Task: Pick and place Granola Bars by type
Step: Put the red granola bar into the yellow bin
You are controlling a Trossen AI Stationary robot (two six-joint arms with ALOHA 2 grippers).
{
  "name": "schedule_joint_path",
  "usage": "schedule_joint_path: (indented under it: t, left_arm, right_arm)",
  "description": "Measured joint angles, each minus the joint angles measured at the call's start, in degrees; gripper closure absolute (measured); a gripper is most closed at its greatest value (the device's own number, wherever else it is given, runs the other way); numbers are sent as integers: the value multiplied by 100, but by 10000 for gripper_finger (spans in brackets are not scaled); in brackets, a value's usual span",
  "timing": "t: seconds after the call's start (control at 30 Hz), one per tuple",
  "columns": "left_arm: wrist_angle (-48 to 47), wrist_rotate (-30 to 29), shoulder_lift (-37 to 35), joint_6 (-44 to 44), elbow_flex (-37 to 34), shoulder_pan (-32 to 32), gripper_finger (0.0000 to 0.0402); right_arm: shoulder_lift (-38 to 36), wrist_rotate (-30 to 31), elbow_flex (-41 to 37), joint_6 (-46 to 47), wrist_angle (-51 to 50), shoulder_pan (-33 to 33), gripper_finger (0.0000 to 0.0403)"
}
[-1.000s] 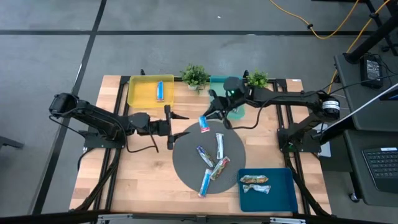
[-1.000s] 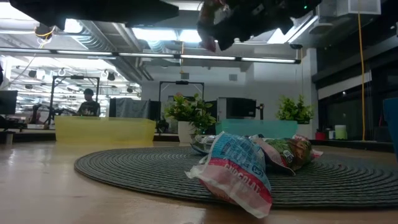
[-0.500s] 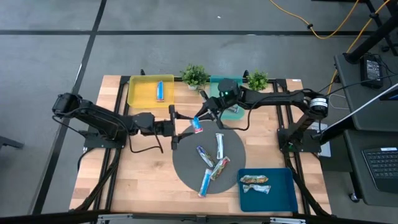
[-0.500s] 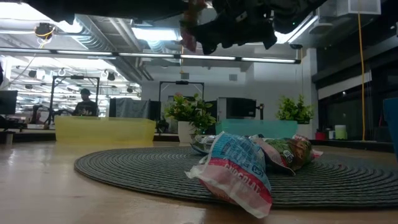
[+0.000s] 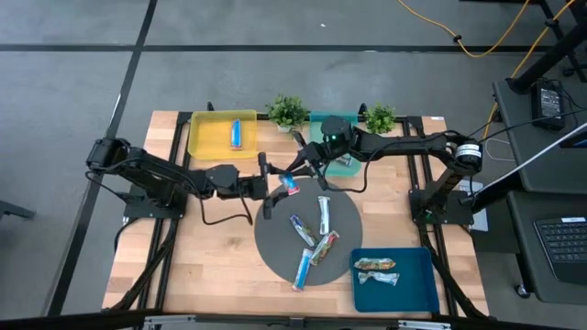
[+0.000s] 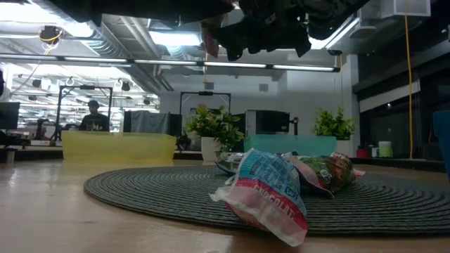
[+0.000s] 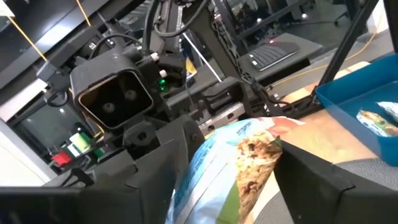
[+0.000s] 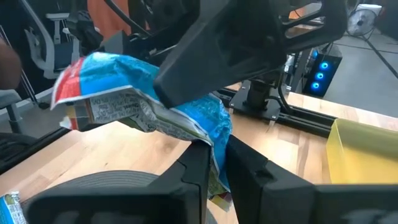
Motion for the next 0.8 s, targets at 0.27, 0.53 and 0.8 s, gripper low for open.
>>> schedule_joint_path:
  t: [0.27,0.53,0.8]
  left_arm:
    - [11,-7,22,-51,5,1,266]
    - [12,-17,22,-9,5,3,357]
    - [11,-7,22,-7,3,-1,361]
  right_arm:
    - [-1,2,0,-12,-42,0,349]
    - [-2,7,0,-20,-37,4,349]
    - [-64,34,0,-146,-98,0,288]
